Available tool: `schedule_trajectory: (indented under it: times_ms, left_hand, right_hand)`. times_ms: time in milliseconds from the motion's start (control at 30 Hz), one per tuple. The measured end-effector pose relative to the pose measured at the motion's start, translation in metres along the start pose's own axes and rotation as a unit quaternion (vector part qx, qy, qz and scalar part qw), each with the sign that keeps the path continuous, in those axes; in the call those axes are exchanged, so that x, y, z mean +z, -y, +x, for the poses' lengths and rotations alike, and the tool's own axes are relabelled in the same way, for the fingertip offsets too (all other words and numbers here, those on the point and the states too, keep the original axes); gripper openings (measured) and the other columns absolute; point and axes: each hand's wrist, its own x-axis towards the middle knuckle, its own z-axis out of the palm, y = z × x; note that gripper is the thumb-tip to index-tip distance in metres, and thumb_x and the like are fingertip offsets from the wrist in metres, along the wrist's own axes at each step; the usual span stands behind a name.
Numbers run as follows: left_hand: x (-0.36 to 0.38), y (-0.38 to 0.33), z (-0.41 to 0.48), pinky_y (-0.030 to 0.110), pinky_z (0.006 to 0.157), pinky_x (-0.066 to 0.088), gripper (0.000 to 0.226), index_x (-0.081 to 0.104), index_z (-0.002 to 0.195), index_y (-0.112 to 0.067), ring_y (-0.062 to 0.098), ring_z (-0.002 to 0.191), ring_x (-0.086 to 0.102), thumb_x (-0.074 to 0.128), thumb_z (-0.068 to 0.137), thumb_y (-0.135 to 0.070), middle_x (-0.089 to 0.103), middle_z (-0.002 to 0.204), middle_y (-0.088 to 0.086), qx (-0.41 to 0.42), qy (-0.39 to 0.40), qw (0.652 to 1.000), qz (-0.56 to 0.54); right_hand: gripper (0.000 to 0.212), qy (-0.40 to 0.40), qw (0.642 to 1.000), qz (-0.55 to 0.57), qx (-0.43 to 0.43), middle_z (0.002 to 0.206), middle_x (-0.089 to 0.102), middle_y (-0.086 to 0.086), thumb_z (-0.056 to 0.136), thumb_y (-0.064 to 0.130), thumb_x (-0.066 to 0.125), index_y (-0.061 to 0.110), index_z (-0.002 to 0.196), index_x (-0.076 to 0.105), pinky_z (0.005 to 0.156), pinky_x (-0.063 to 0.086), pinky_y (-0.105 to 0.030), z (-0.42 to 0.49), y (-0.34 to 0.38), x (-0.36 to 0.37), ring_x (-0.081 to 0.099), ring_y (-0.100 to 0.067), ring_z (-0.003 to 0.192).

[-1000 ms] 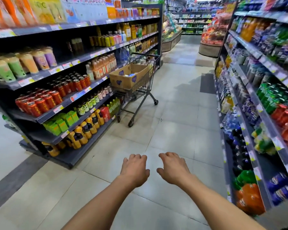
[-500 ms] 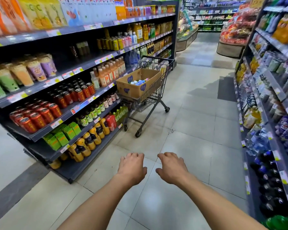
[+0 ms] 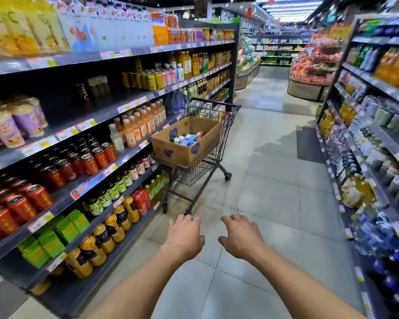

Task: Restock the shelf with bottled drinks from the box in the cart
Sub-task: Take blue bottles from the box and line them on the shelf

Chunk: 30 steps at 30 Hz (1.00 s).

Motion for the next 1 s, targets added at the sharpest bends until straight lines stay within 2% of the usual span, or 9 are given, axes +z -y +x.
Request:
schedule_trajectory:
  times_ms: [233,500,733,1000]
  left_hand:
    - [-0.025,0.03,0.107,0.049,0.105,0.038,0.04,0.049,0.125,-0.022,0.027,0.124,0.044,0.051,0.093,-0.046,0.055,0.128,0.003,0.012,0.017,1.0,0.009]
    - [-0.033,0.019,0.263,0.048,0.103,0.037,0.039,0.049,0.123,-0.021,0.028,0.125,0.044,0.05,0.094,-0.046,0.054,0.127,0.004,0.01,0.035,0.999,0.019]
    - [-0.053,0.021,0.385,0.049,0.104,0.038,0.051,0.045,0.137,-0.021,0.029,0.128,0.044,0.051,0.092,-0.046,0.054,0.133,0.004,-0.041,0.032,0.999,0.009]
    - [-0.065,0.041,0.482,0.05,0.105,0.038,0.053,0.044,0.137,-0.022,0.027,0.128,0.043,0.051,0.091,-0.047,0.053,0.134,0.003,-0.088,0.011,0.996,0.001]
  right_hand:
    - [0.053,0.001,1.0,0.013,0.011,0.144,0.048,-0.005,0.092,0.044,0.053,0.023,0.14,0.044,0.107,0.037,-0.049,0.107,-0.003,-0.027,0.035,-0.027,0.138]
    - [0.054,0.001,1.0,0.013,0.003,0.141,0.049,-0.007,0.092,0.043,0.053,0.021,0.14,0.046,0.104,0.039,-0.049,0.253,-0.055,-0.048,0.037,-0.029,0.136]
    - [0.051,0.012,0.999,-0.001,-0.048,0.138,0.05,-0.006,0.092,0.042,0.052,0.022,0.138,0.046,0.104,0.04,-0.048,0.385,-0.097,-0.084,0.039,-0.028,0.135]
    - [0.048,0.018,0.996,0.002,-0.092,0.135,0.051,-0.005,0.09,0.042,0.054,0.024,0.134,0.046,0.103,0.041,-0.048,0.496,-0.103,-0.108,0.041,-0.028,0.134]
